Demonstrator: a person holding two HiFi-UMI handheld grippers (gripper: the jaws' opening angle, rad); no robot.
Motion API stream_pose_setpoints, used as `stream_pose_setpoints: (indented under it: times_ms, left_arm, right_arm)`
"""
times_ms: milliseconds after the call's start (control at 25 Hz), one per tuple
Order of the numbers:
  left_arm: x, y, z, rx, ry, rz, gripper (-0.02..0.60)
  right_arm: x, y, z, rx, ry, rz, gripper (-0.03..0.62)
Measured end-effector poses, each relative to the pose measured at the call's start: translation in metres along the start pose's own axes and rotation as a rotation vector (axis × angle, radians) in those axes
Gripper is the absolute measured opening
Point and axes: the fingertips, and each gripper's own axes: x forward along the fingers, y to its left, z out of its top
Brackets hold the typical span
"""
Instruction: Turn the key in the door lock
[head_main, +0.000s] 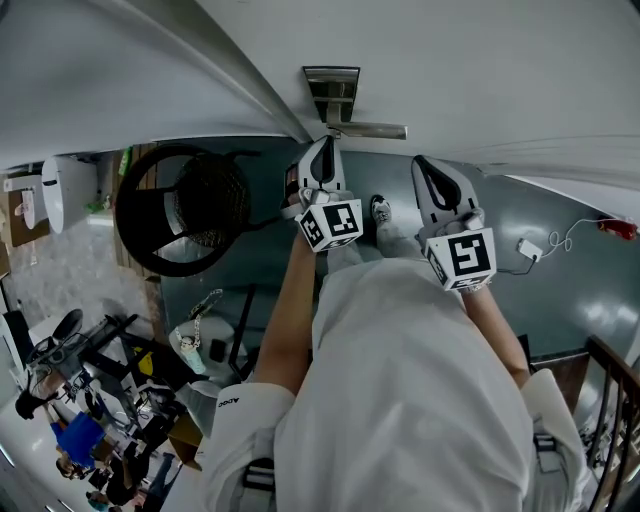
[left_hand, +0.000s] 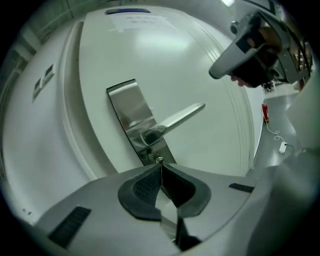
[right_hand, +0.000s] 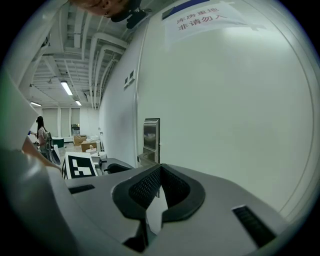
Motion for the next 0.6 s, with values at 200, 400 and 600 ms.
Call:
stream_pose_setpoints:
  times_ms: [200, 400, 600]
  left_arm:
    - [0.006, -0.017, -0.005, 0.143, 0.013, -0.034, 0.102]
    - [0.019, -0.019, -0.014, 0.276, 0.049, 0.008, 0.115]
    - [0.029, -0.017, -0.007, 0.278, 0.057, 0.063, 0.114]
  right_arm:
    - [-0.001, -0.003, 0.001, -0.002, -0.007, 0.008, -0.008]
    - [-0.006, -0.006, -0.002, -0.004, -0.006, -0.001, -0.008]
    - [-0.010, -0.004, 0.005, -0.023, -0.018, 0.000, -0.008]
